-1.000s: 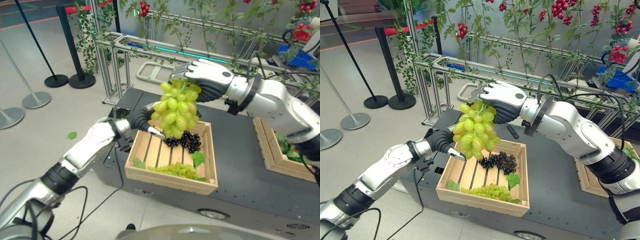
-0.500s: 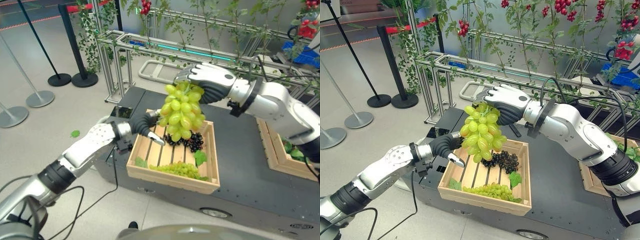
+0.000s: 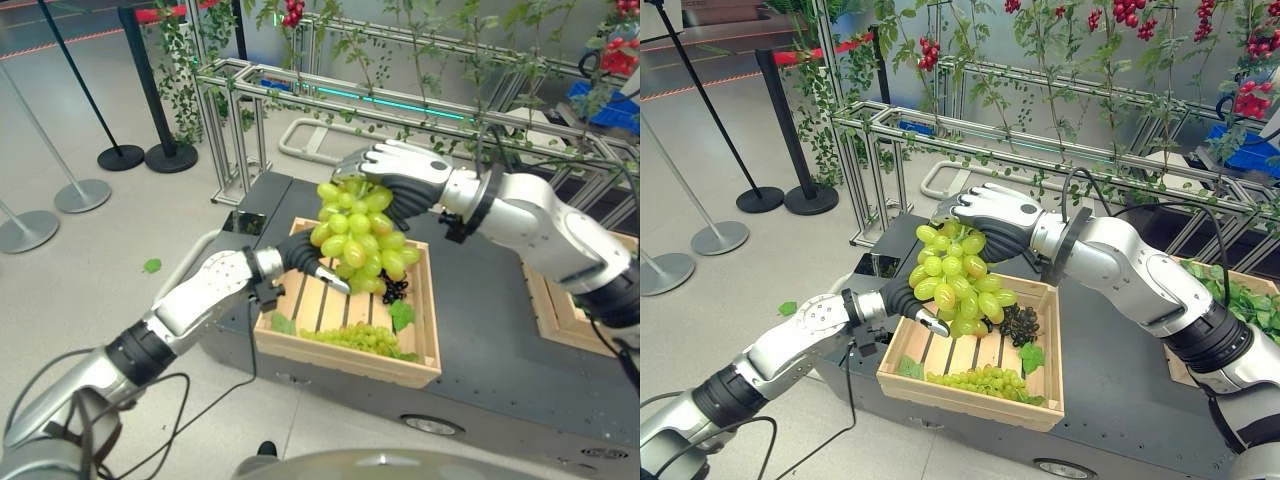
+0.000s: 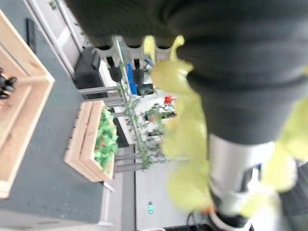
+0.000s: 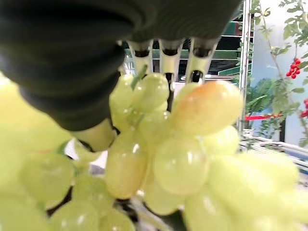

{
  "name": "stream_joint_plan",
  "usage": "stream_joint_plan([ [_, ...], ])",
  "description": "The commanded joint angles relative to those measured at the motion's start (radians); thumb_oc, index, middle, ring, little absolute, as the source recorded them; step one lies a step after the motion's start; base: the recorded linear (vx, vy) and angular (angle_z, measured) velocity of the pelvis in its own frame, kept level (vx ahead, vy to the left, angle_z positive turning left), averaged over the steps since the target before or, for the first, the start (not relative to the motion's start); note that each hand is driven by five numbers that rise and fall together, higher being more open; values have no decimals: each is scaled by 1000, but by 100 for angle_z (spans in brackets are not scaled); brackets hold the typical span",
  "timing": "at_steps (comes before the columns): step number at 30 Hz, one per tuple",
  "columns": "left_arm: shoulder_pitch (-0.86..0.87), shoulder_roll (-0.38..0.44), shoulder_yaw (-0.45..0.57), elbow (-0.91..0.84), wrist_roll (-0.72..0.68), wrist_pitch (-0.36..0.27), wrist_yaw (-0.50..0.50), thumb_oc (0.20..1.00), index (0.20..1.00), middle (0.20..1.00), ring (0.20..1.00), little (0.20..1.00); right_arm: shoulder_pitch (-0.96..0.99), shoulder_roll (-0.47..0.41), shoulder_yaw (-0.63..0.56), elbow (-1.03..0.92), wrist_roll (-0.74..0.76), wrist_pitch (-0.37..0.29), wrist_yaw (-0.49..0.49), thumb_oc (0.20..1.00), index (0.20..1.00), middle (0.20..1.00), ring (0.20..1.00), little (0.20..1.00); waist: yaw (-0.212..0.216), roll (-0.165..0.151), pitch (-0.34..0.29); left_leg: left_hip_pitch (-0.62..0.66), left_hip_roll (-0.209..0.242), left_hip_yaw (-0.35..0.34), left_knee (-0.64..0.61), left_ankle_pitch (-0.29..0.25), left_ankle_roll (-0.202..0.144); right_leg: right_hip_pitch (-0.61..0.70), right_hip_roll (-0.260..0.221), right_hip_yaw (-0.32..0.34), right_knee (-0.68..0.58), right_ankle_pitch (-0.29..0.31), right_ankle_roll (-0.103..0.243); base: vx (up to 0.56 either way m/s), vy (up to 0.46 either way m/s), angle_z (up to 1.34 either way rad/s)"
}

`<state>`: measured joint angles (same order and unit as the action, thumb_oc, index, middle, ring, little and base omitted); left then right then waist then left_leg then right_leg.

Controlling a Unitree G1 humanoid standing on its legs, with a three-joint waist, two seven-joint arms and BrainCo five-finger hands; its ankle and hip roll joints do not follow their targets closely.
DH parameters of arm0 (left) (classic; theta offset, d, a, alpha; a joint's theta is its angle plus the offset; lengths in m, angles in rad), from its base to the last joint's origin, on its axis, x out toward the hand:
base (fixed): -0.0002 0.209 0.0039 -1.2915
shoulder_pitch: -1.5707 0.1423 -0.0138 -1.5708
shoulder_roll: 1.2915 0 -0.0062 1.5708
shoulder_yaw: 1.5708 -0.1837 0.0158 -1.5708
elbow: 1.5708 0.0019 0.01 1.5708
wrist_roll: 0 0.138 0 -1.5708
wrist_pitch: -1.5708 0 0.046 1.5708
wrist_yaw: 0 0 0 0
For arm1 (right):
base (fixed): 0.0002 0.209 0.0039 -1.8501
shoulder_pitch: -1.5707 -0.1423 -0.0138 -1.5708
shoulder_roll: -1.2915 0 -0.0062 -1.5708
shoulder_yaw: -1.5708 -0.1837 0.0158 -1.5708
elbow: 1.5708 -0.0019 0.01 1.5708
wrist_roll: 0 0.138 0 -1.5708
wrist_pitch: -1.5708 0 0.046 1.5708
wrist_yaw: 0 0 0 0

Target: Pick up the fruits from the basket on one side to the basket on the other side

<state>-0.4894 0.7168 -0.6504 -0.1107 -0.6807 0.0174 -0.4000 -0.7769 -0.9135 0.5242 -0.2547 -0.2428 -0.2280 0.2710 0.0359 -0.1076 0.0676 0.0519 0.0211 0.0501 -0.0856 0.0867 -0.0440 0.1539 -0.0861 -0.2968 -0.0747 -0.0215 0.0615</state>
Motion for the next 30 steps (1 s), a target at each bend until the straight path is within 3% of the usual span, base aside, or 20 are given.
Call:
stream_joint_plan([
  [1,-144,-63,-19,77,-12,-28,11,1000,1000,1000,1000,1000,-81,13,-8,-16,46,18,-25,200,200,200,200,200,-15,9,-37,-12,-3,-39,84,-122,20,-62,-38,-38,126,-66,47,0,0,0],
  [12,-110,-93,-4,90,-84,-8,-2,1000,1000,1000,1000,1000,-39,20,-6,-10,88,22,-1,200,200,200,200,200,-19,12,-37,-12,-3,-38,82,-121,21,-63,-39,-38,123,-62,47,0,0,0],
  [19,-64,-55,14,75,-135,11,-27,1000,1000,1000,1000,1000,14,6,-28,3,108,25,13,200,200,200,200,200,-17,16,-34,-12,-6,-37,81,-121,22,-63,-40,-41,124,-61,48,0,0,0],
  [20,-60,-53,13,74,-140,16,-33,928,928,928,928,928,17,5,-30,3,109,26,16,200,200,200,200,200,-17,17,-33,-12,-7,-38,81,-121,22,-64,-40,-41,124,-61,48,0,0,0],
  [21,-58,-50,12,72,-145,20,-38,457,457,457,457,457,22,4,-31,4,110,26,20,200,200,200,200,200,-17,17,-33,-12,-7,-38,81,-121,22,-65,-40,-42,125,-61,48,0,0,0],
  [22,-58,-46,10,70,-149,22,-39,200,200,200,200,200,24,3,-30,4,110,24,22,200,200,200,200,200,-17,18,-33,-13,-6,-38,81,-120,22,-65,-41,-43,125,-61,48,0,0,0],
  [30,-52,-43,-3,71,-171,35,-54,200,200,200,200,200,36,7,-28,10,111,25,31,200,200,200,200,200,-17,19,-31,-15,-7,-44,82,-119,22,-68,-41,-44,132,-63,47,0,0,0],
])
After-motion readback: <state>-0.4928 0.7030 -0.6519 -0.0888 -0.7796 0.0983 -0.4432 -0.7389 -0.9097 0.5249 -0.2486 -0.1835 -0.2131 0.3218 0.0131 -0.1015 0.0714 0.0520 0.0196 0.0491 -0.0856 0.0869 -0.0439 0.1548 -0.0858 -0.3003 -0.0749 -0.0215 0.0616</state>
